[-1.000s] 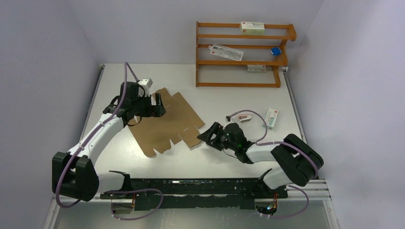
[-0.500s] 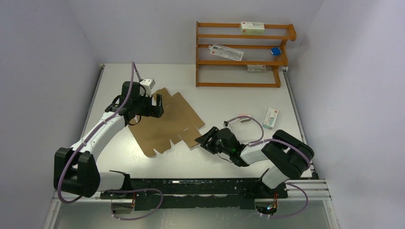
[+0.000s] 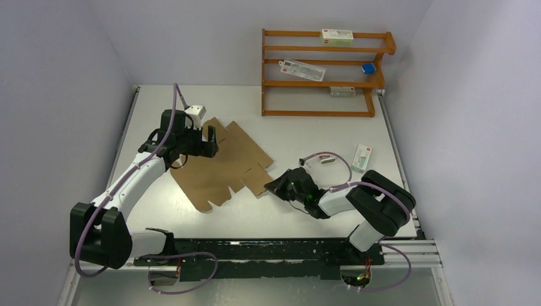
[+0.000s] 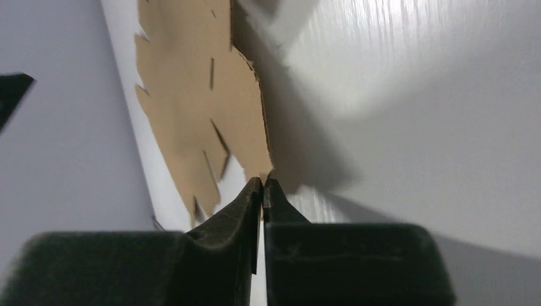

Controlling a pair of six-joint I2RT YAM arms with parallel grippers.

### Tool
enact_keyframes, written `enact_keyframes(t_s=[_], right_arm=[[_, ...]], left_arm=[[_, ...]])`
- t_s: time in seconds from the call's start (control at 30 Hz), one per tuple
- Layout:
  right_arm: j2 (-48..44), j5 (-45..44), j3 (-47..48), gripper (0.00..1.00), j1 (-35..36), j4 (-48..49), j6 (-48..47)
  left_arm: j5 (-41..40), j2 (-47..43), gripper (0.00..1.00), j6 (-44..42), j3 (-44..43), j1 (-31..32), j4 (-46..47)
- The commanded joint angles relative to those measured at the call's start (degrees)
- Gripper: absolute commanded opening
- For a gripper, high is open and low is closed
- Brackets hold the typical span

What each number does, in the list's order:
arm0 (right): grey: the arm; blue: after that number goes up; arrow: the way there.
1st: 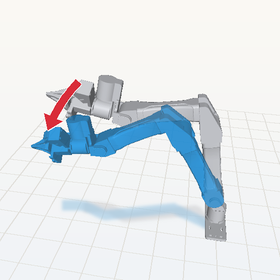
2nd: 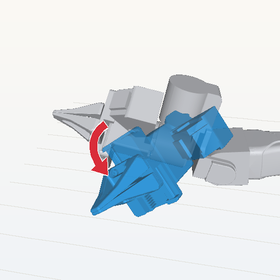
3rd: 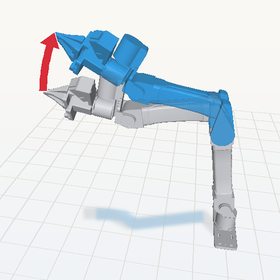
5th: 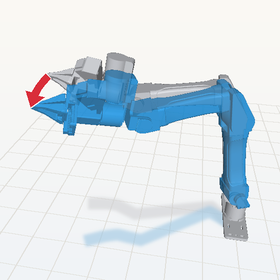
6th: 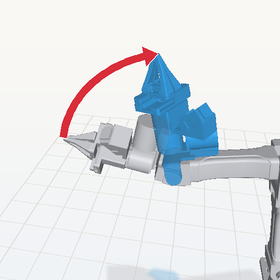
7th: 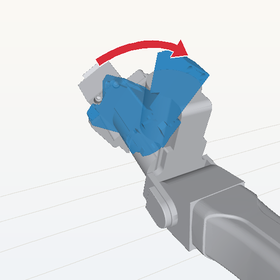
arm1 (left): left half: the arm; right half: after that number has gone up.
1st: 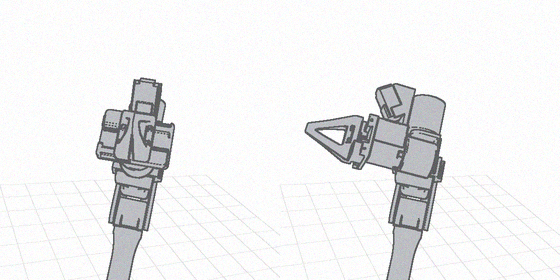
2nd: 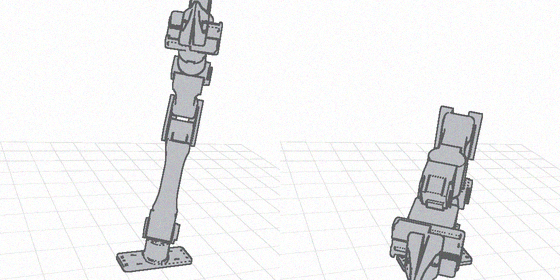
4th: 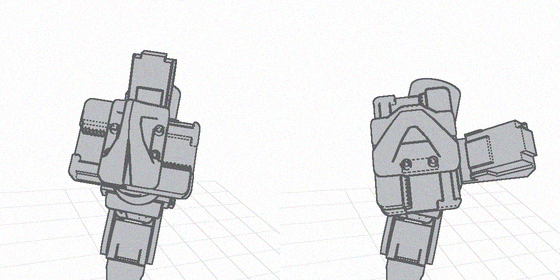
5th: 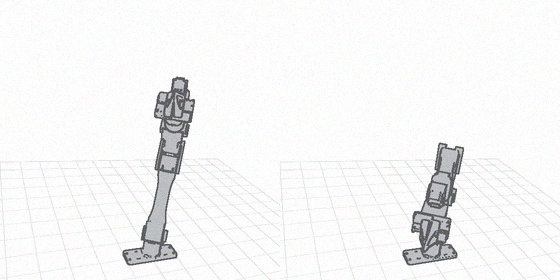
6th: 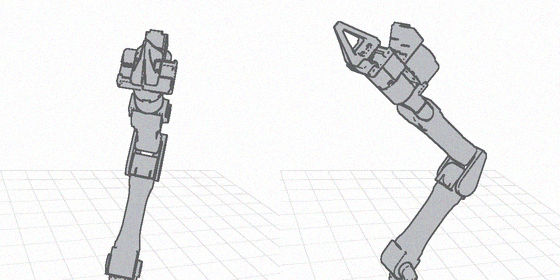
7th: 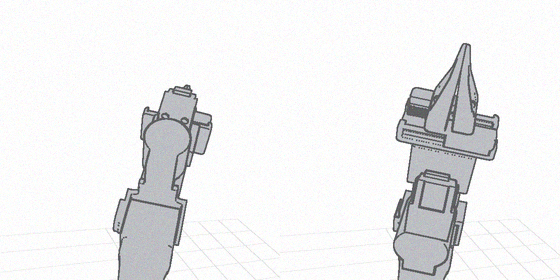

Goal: Fold the paper box

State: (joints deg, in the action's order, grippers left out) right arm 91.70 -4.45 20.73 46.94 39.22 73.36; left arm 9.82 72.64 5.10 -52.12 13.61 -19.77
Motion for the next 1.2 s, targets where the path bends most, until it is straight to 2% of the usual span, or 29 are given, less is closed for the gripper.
enact_keyframes(t_s=[0.0, 0.2, 0.43, 0.67, 0.97, 1.17], right_arm=[[-3.2, 0.7, -0.2, 0.00, -3.4, -1.7, -4.3], [-6.6, 8.2, 1.8, 0.00, -9.7, -7.3, -12.9], [-4.0, 28.3, 7.8, 0.00, -23.8, -16.3, -27.9], [4.5, 46.1, 21.2, 0.00, -33.1, -32.1, -44.4], [11.1, 49.7, 31.4, 0.00, -36.1, -45.1, -56.2], [12.8, 48.8, 34.1, 0.00, -36.1, -46.5, -57.6]], left_arm=[[1.1, -1.2, 1.00, -0.8, 0.7, 0.2, 2.0], [0.7, -0.8, 1.00, -0.8, 0.7, 0.2, 1.5], [-0.1, 0.4, 1.00, -0.1, -0.1, -1.7, 2.3], [7.7, 11.2, 1.00, 0.5, -7.8, -7.5, -0.5], [16.9, 24.7, 1.00, -0.8, -15.9, -13.4, -2.0], [20.6, 31.2, 1.00, -2.6, -18.1, -15.5, -3.9]])
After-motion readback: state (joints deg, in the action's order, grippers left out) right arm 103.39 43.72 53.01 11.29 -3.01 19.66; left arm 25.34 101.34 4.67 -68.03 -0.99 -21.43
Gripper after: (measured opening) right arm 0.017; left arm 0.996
